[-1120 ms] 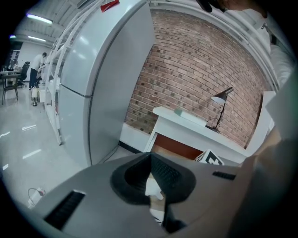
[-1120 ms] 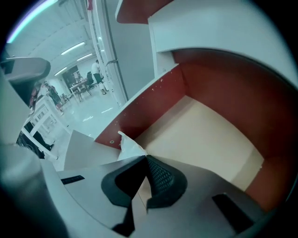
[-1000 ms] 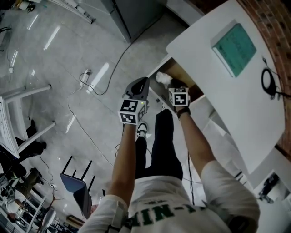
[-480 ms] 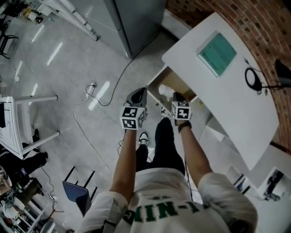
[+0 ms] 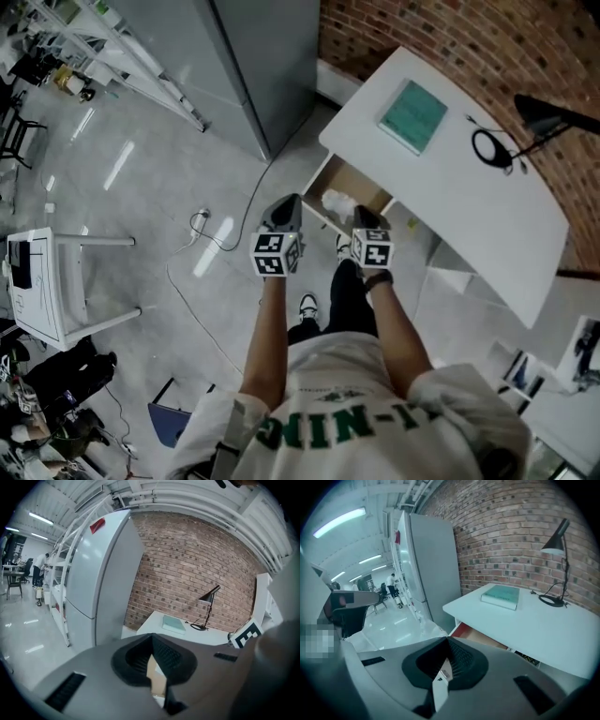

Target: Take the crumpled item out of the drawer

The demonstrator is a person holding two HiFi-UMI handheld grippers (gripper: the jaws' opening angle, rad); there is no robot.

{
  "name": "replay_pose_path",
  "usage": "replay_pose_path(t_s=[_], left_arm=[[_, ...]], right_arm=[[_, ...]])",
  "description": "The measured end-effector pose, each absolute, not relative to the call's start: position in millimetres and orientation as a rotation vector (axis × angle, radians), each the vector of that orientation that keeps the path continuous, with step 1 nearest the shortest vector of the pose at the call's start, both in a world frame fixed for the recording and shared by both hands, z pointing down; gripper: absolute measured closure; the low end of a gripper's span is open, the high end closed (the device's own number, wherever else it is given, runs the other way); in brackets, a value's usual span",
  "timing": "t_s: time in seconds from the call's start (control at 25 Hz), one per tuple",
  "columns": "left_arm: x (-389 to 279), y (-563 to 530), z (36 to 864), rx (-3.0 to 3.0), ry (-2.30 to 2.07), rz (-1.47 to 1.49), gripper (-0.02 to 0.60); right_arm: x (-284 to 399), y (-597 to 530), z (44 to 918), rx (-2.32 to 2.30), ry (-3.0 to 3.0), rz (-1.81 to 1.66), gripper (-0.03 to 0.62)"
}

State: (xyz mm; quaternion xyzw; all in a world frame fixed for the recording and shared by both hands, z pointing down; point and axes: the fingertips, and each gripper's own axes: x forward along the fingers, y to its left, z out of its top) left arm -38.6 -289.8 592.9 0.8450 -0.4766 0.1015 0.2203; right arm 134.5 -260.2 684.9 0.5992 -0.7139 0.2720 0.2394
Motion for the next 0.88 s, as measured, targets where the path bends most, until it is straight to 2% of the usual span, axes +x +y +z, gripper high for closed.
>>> replay_pose_path(t_s=[0.32, 0.88], left_arm=[[-44.7, -260.8, 538.6, 2.447, -1.327, 0.261, 0.584], [-49.4, -220.4, 462.1, 2.589, -1.350, 0.170, 0.584]], right_arm=[[128.1, -239.0, 606.6, 1.754, -2.056, 0.625, 0.589], [124.0, -198.5, 524.4, 1.868, -2.175, 0.453, 0.589]])
